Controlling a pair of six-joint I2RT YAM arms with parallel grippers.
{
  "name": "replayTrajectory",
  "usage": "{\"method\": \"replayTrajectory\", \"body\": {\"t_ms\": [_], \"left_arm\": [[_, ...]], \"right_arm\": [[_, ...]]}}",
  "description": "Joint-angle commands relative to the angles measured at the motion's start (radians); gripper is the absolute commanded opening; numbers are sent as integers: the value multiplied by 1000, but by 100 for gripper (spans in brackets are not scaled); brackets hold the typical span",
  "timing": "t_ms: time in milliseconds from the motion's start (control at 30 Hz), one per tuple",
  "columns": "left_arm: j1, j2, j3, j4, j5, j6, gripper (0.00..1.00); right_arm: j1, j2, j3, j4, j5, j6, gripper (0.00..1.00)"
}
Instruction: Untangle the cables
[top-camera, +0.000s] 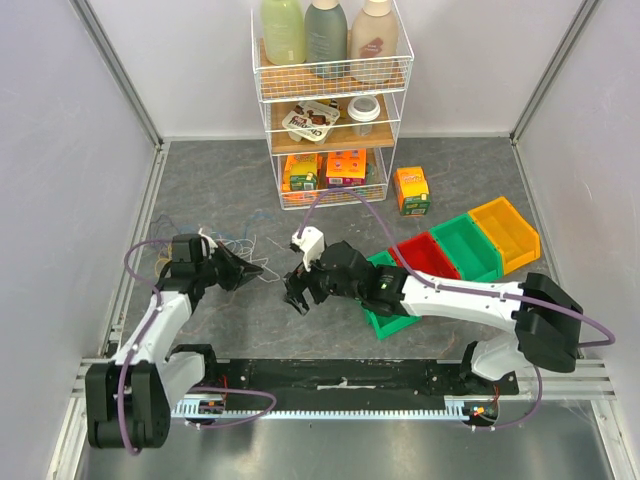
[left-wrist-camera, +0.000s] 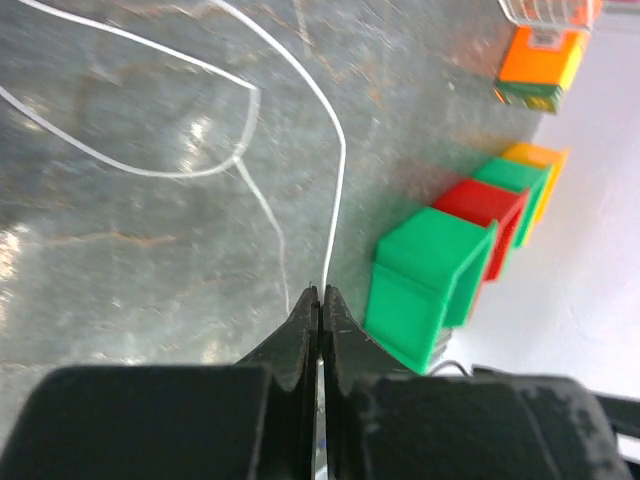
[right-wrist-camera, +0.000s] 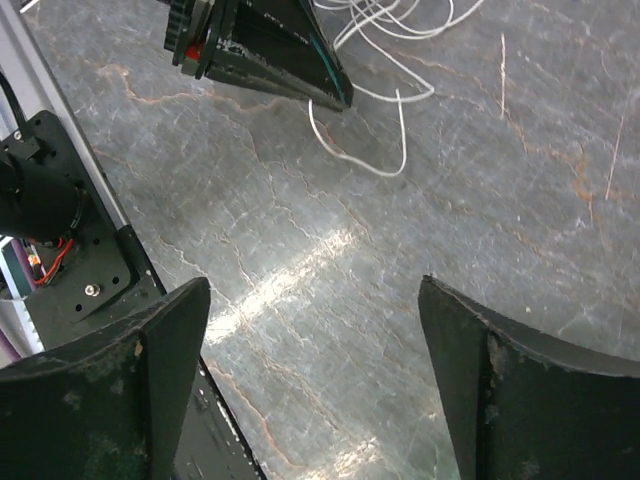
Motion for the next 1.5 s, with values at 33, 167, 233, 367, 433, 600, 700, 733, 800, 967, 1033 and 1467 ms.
{"method": "replayTrajectory", "body": {"t_ms": [33, 167, 233, 367, 433, 600, 700, 733, 800, 967, 1033, 1467], "left_arm": [[-2, -112, 74, -168, 188, 45, 2], [-3, -184, 91, -220, 225, 21, 2], [-3, -211, 103, -249, 225, 16, 2], [-2, -245, 123, -278, 231, 14, 2], [-3, -248, 124, -285, 234, 17, 2], [-3, -242, 127, -297, 259, 17, 2], [-3, -245, 137, -295, 263, 14, 2], [-2, -244, 143, -297, 263, 16, 2], [-2, -239, 155, -295, 266, 25, 2], [-2, -237, 190, -306, 225, 69, 18], [-2, -248, 186, -305, 184, 67, 42], [37, -259, 135, -312, -83, -48, 76]], "right_arm": [[13, 76, 77, 122, -94, -145, 82], [24, 159, 88, 220, -113, -189, 70], [33, 197, 94, 259, -113, -200, 70], [49, 251, 97, 344, -59, -177, 70], [52, 263, 89, 406, -35, -160, 69], [59, 276, 71, 463, 33, -156, 64], [64, 302, 69, 478, 24, -145, 41], [67, 303, 66, 484, 16, -134, 24], [70, 297, 33, 507, 9, -105, 0], [70, 213, -96, 558, 13, -45, 0], [70, 150, -145, 547, 36, -29, 0], [69, -203, -296, 388, 105, 19, 0]]}}
